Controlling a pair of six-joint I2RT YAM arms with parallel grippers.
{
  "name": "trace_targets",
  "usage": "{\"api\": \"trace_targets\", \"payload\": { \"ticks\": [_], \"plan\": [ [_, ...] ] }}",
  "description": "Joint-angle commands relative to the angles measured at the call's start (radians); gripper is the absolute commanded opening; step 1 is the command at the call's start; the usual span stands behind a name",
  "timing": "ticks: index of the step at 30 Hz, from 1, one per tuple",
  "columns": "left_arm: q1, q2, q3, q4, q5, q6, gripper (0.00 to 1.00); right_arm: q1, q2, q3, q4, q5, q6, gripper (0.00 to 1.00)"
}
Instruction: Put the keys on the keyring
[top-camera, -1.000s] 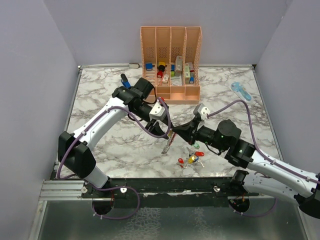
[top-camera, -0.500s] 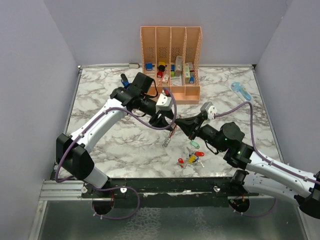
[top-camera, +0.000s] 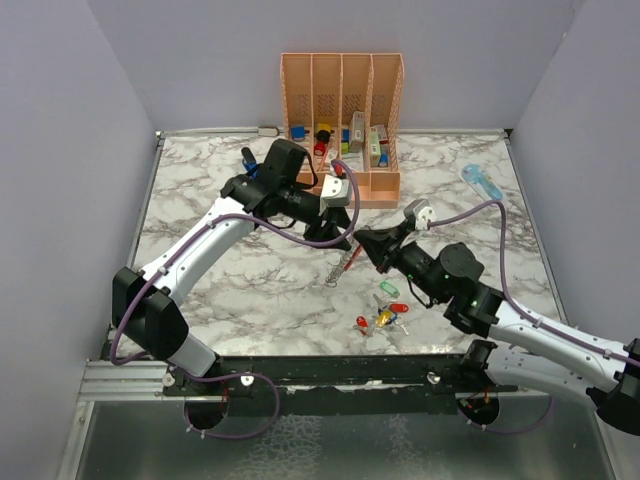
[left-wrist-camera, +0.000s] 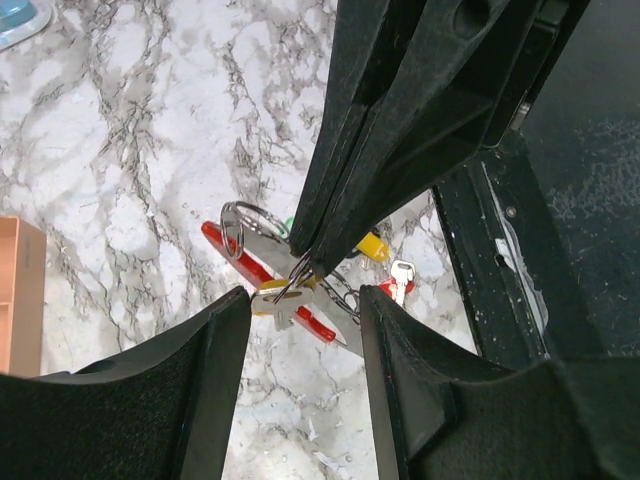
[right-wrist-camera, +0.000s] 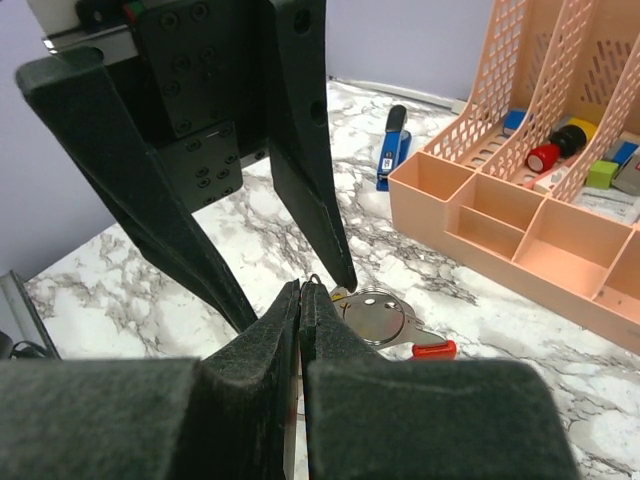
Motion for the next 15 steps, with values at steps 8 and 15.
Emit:
{"api": "trace_targets", "payload": {
  "ticks": [8,15],
  "plan": [
    [-0.005,-0.029,-0.014,0.021,0.008,0.028,0.51,0.000,0.068,0.140,-0.083,0.112,0.117,0.01],
    [-0.005,-0.037,-0.018,-0.048,-0.025,0.172,0.50,0.000,0.091,0.205,-0.194,0.162,0.202,0.01]
  ]
}}
